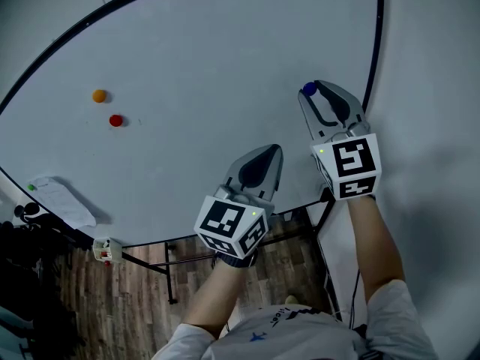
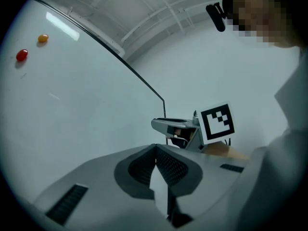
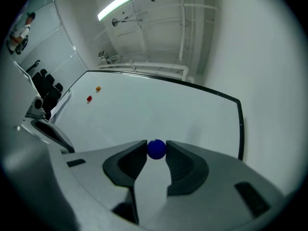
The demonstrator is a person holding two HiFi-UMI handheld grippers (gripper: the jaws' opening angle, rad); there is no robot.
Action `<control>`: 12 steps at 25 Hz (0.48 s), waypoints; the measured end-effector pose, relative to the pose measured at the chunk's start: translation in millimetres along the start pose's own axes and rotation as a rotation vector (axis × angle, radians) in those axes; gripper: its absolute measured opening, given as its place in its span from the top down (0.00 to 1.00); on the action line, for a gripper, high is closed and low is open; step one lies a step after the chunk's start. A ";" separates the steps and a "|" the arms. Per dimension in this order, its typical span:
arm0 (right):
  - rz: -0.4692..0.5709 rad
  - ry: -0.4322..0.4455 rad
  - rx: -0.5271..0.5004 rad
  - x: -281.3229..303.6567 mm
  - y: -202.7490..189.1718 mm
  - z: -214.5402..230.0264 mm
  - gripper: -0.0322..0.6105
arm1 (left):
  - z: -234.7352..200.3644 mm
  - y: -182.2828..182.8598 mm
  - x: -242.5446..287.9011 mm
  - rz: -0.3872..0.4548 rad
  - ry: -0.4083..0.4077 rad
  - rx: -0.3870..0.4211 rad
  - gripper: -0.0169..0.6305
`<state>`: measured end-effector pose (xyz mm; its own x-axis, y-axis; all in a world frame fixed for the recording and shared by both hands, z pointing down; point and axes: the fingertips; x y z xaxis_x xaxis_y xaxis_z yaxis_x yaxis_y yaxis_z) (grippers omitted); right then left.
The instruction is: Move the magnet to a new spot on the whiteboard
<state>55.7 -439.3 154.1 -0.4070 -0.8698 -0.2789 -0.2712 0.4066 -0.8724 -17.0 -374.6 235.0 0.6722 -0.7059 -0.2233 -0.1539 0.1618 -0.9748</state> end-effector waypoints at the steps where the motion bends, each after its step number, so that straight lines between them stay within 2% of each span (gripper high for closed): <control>1: -0.001 0.002 0.011 -6.8 -0.7 -0.8 0.75 | 2.9 0.0 -1.3 0.001 -0.006 -0.002 0.95; 12: -0.019 -0.038 0.076 -70.8 -3.4 -15.0 0.75 | 28.6 -8.1 -23.9 -0.007 -0.062 -0.029 0.95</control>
<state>72.4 -374.8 182.9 -0.3690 -0.8876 -0.2757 -0.2108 0.3688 -0.9053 -11.1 -339.4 248.2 0.7166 -0.6628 -0.2171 -0.1693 0.1367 -0.9760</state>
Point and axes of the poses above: the fingertips, and each gripper's own axes: x forward along the fingers, z to its right, y out of its top
